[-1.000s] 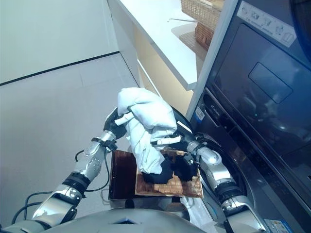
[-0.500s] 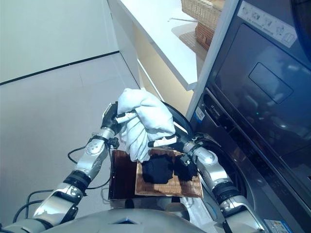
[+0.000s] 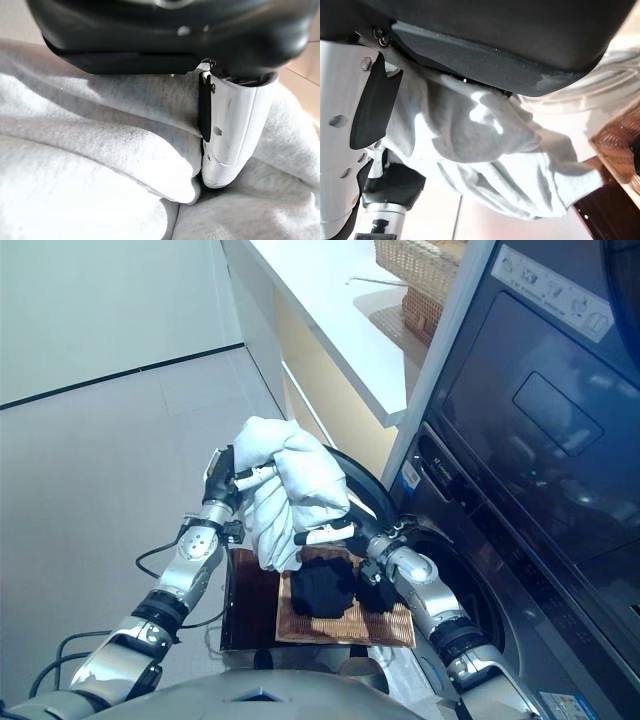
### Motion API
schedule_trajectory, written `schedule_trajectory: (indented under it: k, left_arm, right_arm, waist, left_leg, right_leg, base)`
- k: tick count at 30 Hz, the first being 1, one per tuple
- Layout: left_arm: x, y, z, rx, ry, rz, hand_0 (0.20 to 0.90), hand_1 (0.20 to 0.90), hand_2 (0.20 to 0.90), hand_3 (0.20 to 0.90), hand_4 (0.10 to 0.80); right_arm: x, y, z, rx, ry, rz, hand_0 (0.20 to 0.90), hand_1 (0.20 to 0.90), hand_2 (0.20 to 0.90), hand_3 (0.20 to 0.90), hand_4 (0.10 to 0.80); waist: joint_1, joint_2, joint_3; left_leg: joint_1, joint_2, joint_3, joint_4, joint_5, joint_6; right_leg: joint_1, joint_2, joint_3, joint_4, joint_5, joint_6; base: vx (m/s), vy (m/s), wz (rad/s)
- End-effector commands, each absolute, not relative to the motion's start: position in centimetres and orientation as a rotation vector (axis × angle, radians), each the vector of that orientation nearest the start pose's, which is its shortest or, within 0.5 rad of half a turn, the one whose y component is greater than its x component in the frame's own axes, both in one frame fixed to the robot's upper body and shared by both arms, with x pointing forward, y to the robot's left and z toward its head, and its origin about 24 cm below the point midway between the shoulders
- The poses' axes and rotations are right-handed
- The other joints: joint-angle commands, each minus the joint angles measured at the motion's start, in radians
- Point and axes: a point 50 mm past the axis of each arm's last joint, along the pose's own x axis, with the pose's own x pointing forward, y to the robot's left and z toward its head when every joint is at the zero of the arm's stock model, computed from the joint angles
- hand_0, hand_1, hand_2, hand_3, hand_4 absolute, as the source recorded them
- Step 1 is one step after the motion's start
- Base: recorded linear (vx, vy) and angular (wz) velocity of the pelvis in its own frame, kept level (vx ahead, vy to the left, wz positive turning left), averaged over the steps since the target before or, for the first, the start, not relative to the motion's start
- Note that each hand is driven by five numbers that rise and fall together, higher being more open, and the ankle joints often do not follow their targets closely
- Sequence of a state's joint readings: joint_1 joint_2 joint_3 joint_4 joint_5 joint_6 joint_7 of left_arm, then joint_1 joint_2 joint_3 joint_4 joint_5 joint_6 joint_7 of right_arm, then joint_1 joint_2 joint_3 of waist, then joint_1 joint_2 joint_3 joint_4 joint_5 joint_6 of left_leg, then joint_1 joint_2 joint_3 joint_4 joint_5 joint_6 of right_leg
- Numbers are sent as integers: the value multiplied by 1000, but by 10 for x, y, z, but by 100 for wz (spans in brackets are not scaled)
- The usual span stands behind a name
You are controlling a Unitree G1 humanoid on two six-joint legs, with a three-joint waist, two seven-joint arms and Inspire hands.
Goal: Pick up the clothes and place them into the washing machine
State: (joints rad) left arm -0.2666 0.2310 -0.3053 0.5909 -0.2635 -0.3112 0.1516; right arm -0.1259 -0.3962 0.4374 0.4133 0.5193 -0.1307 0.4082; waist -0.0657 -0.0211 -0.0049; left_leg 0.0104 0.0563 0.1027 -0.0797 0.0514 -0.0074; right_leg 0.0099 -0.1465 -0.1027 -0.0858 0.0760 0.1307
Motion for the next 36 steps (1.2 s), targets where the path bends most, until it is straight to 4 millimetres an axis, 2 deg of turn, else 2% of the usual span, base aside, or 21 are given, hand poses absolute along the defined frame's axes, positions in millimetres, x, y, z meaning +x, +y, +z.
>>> schedule_trajectory:
  k: [1,8,17,25,30,36]
  left_arm:
    - [337,133,81,73,-301,-45,200,200,200,200,300]
    - [336,125,88,118,-347,18,200,200,200,200,300]
    - [335,120,94,227,-396,62,200,200,200,200,300]
    - [331,113,92,241,-389,35,200,200,200,200,300]
    - [324,114,88,118,-357,-10,200,200,200,200,300]
    - [319,119,78,16,-305,-39,200,200,200,200,300]
  right_arm:
    - [256,-101,32,139,-50,757,900,900,900,900,800]
    - [253,-90,32,114,-62,732,900,900,900,900,800]
    - [240,-68,54,97,-147,836,900,900,900,900,800]
    - [240,-65,58,150,-148,810,900,900,900,900,800]
    - [245,-71,54,156,-130,712,900,900,900,900,800]
    - [247,-73,58,120,-151,686,900,900,900,900,800]
  waist:
    - [24,-48,-78]
    - [21,-48,-72]
    - [17,-50,-68]
    - [18,-50,-65]
    - [22,-48,-61]
    - [25,-45,-58]
  left_leg:
    - [18,30,-22,-8,-45,-76]
    - [18,32,-19,-8,-43,-78]
    - [17,35,-13,-8,-45,-78]
    - [17,36,-12,-8,-44,-76]
    - [17,33,-12,-8,-43,-73]
    - [17,33,-9,-8,-44,-72]
  right_leg:
    - [-38,-42,-31,17,2,38]
    - [-39,-39,-31,17,1,36]
    - [-43,-38,-26,16,1,38]
    - [-44,-38,-25,17,1,37]
    - [-44,-39,-25,17,4,37]
    - [-45,-41,-22,17,5,36]
  base:
    - [0,0,0]
    - [0,0,0]
    - [0,0,0]
    - [0,0,0]
    - [0,0,0]
    - [0,0,0]
